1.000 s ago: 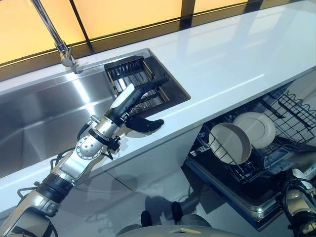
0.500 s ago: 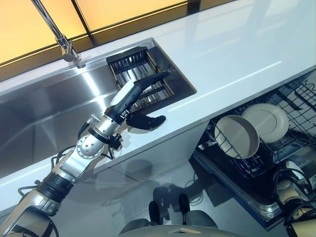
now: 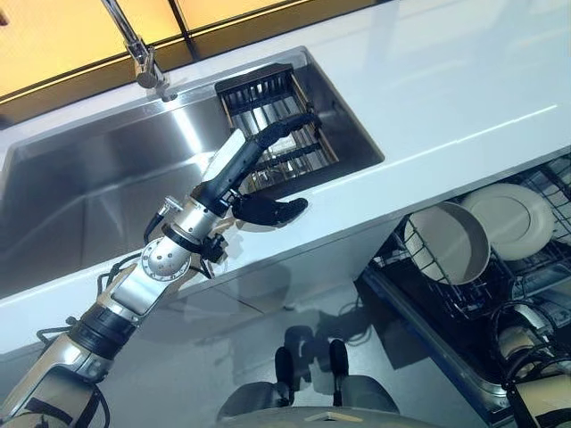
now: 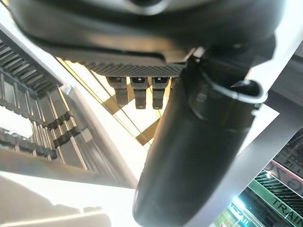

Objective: Pick up plates and place into dishwasher.

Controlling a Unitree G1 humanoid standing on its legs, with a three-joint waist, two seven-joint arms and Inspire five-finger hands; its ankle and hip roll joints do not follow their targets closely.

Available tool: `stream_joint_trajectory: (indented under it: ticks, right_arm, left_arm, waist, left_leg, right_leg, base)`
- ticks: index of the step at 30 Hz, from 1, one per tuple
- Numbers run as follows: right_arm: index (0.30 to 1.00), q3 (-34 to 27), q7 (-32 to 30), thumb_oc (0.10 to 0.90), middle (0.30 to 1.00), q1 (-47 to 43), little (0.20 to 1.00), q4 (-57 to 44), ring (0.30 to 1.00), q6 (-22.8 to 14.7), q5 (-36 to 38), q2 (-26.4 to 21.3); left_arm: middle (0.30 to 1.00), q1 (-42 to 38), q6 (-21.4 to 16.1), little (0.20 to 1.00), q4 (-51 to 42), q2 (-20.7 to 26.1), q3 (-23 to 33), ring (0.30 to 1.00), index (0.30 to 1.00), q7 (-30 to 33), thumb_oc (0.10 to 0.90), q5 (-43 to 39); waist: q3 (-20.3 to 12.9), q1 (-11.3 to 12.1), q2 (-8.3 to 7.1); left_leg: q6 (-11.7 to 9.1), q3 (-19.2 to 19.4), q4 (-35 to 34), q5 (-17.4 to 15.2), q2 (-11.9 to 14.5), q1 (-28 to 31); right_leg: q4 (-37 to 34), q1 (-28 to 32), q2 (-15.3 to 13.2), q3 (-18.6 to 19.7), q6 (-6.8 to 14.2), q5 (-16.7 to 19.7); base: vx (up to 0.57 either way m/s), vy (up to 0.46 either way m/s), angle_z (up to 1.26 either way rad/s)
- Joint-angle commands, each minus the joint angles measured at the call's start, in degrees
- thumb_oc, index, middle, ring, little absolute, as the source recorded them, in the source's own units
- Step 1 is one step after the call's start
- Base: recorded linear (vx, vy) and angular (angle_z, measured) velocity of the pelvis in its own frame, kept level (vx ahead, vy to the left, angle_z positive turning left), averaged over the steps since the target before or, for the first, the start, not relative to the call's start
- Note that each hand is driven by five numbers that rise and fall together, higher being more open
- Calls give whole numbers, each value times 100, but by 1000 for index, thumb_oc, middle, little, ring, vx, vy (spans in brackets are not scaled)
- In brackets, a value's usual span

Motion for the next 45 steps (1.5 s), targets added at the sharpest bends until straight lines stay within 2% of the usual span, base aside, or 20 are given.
stream_joint_trajectory:
  ticks: [1,5,7,12,16,18,23,27,31,34,40,45]
  right_arm:
    - [300,339,-409,100,300,-350,200,-305,300,41,449,258]
    - [300,386,-945,100,300,-765,200,-1580,300,542,486,274]
    - [300,404,-1048,100,300,-1019,200,-1824,300,523,297,168]
    - [300,497,-861,100,300,-1676,200,-1712,300,539,26,-277]
    - [300,540,-766,100,300,-1900,200,-1507,300,490,-65,-451]
    - [300,610,-604,100,300,-2125,200,-1384,300,550,-186,-719]
    - [300,798,-489,100,300,-2380,200,-1165,300,581,-372,-971]
    - [300,917,-311,100,300,-2565,200,-909,300,528,-565,-1064]
    - [300,956,-284,100,300,-2586,200,-650,300,362,-569,-1103]
    - [300,937,-244,100,300,-2573,200,-620,300,381,-610,-1071]
    - [300,833,-224,100,300,-2285,200,-603,300,269,-694,-1022]
    - [300,596,-199,100,300,-1871,200,-688,300,-46,-523,-1002]
  left_arm:
    - [900,-1115,-491,900,-389,-108,91,900,900,372,800,-155]
    - [900,-1061,-555,900,-242,-191,101,900,900,540,800,95]
    - [900,-990,-548,900,-189,-242,131,900,900,628,800,209]
    - [900,-1022,-560,900,-39,-177,127,900,900,683,800,172]
    - [900,-1041,-540,900,-9,-146,131,900,900,636,800,126]
    - [900,-1035,-528,900,24,-50,128,900,900,569,800,22]
    - [900,-1063,-566,900,163,28,78,900,900,466,800,-131]
    - [900,-1062,-653,900,305,3,32,900,900,429,800,-150]
    - [900,-1014,-630,900,297,13,59,900,900,342,800,-220]
    - [900,-1002,-651,900,313,33,70,900,900,312,800,-271]
    - [900,-936,-702,900,227,42,120,900,900,254,800,-325]
    - [900,-875,-782,900,191,0,128,900,900,197,800,-358]
  waist:
    - [99,18,202]
    - [142,-35,201]
    - [142,-40,195]
    - [101,28,100]
    - [76,70,48]
    - [2,139,-52]
    - [-130,227,-227]
    - [-223,279,-322]
    - [-316,338,-364]
    - [-362,357,-379]
    - [-441,347,-405]
    - [-550,271,-455]
  left_leg:
    - [125,157,39,-840,-187,77]
    - [117,117,39,-827,-202,53]
    - [113,129,39,-822,-206,50]
    - [109,104,39,-832,-223,55]
    - [108,76,39,-834,-223,69]
    - [117,22,39,-840,-230,82]
    - [130,-31,39,-852,-227,123]
    - [136,-64,39,-860,-228,183]
    - [146,-101,39,-866,-228,241]
    - [150,-111,39,-875,-228,260]
    - [153,-103,39,-896,-225,310]
    - [162,-24,39,-936,-200,382]
  right_leg:
    - [64,167,169,8,40,-565]
    - [64,146,197,71,-4,-555]
    - [64,144,205,83,-14,-553]
    - [64,169,214,36,-25,-558]
    - [64,194,213,-4,-25,-561]
    - [64,225,219,-58,-25,-570]
    - [64,290,237,-108,-13,-581]
    - [64,362,253,-116,0,-594]
    - [64,439,257,-127,1,-616]
    - [64,461,259,-118,5,-626]
    - [64,504,266,-102,20,-642]
    - [64,549,282,-39,45,-648]
  base:
    - [-14,4,-3]
    - [-5,14,-3]
    - [8,46,-4]
    - [0,0,0]
    - [4,-4,2]
    - [19,-16,10]
    - [17,-13,11]
    - [28,-3,2]
    - [36,6,5]
    - [4,8,3]
    - [2,29,6]
    - [5,47,-2]
